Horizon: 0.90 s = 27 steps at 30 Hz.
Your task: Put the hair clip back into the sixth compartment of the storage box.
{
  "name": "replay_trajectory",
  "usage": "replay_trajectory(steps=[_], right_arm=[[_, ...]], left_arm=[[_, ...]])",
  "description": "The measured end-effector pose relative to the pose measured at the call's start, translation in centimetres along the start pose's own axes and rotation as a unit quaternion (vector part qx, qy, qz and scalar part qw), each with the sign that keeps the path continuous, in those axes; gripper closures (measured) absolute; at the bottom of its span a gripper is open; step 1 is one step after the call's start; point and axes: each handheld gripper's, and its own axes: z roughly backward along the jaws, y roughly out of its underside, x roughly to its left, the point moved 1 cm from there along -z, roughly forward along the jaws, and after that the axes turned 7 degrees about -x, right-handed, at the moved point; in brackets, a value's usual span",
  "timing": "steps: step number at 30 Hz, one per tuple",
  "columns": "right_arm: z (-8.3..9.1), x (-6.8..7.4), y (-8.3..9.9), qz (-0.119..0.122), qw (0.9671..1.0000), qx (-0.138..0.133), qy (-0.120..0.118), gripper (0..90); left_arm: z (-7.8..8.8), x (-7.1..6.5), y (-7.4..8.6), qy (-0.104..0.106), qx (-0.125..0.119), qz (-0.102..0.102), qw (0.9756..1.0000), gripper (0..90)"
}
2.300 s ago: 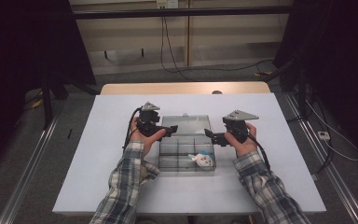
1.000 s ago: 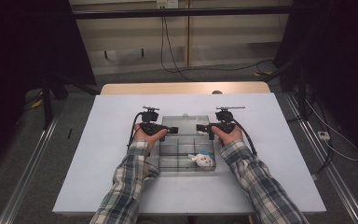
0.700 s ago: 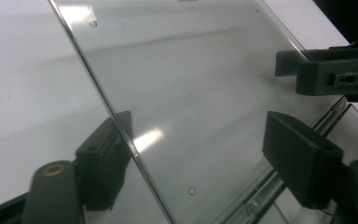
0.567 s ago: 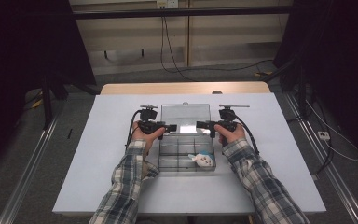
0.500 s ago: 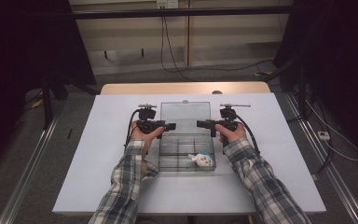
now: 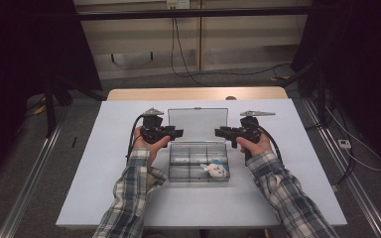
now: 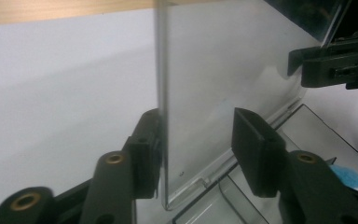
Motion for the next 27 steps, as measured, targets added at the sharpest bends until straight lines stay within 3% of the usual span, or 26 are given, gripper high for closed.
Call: replay_trajectory(steps=[5, 10, 17, 22, 24, 27], right_arm=[[0.7, 0.9, 0.2, 0.036, 0.9993, -0.001, 0.004, 62.3], [1.3, 1.5, 0.4, 0.049, 0.9988, -0.008, 0.006, 60.8], [2.3, 1.7, 0.6, 0.061, 0.998, -0.014, 0.004, 61.1], [2.5, 2.0, 0.7, 0.064, 0.9978, -0.019, 0.0, 60.7], [2.6, 2.0, 0.7, 0.065, 0.9977, -0.02, -0.001, 60.7], [2.8, 2.2, 0.8, 0.073, 0.9972, -0.017, -0.002, 59.6]], left_arm=[[0.5, -0.7, 0.2, -0.003, 0.004, -0.016, 0.9999, 57.0], [1.1, -1.2, 0.4, -0.001, 0.005, -0.018, 0.9998, 55.4], [2.7, -2.1, 0.5, -0.019, 0.004, -0.034, 0.9992, 52.8], [3.8, -2.1, 0.9, -0.04, 0.016, -0.037, 0.9984, 59.1], [4.1, -2.3, 1.1, -0.035, 0.02, -0.033, 0.9986, 63.2], [4.5, -2.8, 1.2, -0.035, 0.025, -0.044, 0.9981, 67.8]])
